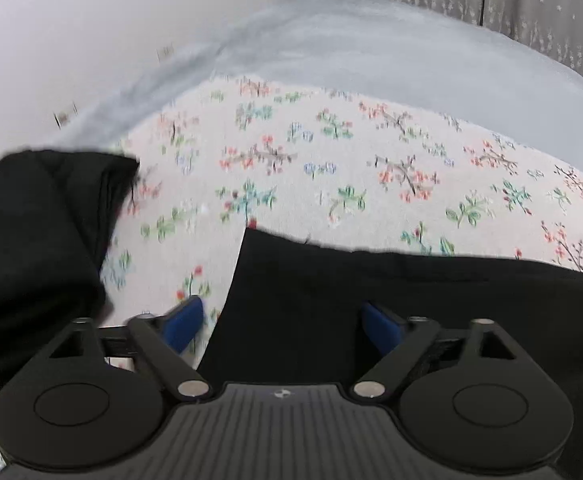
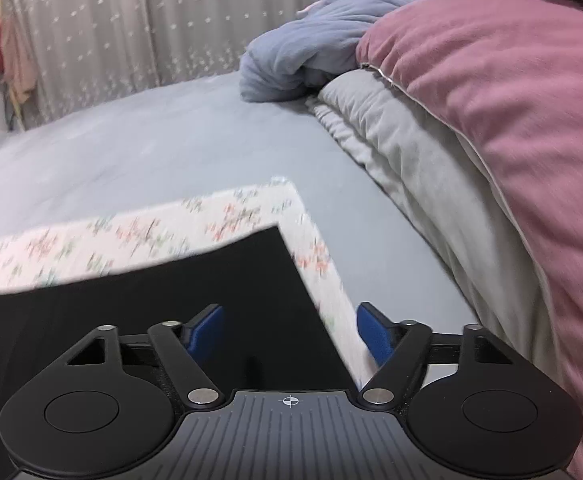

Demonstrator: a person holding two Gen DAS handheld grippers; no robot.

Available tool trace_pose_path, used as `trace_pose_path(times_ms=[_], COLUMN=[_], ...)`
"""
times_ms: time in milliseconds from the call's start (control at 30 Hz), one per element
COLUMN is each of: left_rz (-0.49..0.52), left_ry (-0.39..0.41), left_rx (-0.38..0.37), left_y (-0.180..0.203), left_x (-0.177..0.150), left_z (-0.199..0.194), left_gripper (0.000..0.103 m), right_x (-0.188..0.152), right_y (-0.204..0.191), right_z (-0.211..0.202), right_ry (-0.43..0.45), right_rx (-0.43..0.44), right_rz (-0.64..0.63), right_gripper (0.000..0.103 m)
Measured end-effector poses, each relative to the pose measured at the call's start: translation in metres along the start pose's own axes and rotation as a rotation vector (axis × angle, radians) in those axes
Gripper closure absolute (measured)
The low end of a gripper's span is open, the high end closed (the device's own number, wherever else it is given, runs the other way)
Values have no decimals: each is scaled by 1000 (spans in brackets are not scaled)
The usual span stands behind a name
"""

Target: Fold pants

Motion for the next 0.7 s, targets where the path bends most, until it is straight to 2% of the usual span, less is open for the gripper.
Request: trace_pose_path(times_ms=[33,67,133,267,300,333,367,400,467,700], left_rz=[0,10,56,106,119,128,131,133,115,73], left_ry=[9,12,18,28,32,36,41,45,54,78], left_rx=[-1,25,27,46,45,43,40,36,33,38], left_y=[3,4,13,20,21,21,20,19,15,7], left_x=[1,0,3,9,10,10,10,11,13,27], left_z=[0,1,0,0,2,1,2,2,2,1], left_gripper=[33,41,60,74,75,77,78,78,80,81], right_x=[5,9,17,20,16,11,10,11,16,46], right_y=[-4,-9,-20,-33,-35,-36,-40,-44,-44,-37], right_z=[8,16,31,70,79,87,90,90,89,64], right_ry=[-3,-5,-5,-19,-32,-41,-12,12,15,85], right_rx=[1,6,15,13,14,-2,-29,-47,-64,-130], right_rz=[-20,-43,-81,-52,-35,-32,-61,-94,-74,-41], right_gripper=[37,37,38,39,43,57,87,96,100,101])
Point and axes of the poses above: each gripper's, at about its wrist camera, not at the fingertips, and z roughly the way its jaws point, y to its right, x to its top, the point moved 10 cm from there along z, roughly the way its jaws point, and after that the axes turned 1 degree about y, right-handed, at the moved point
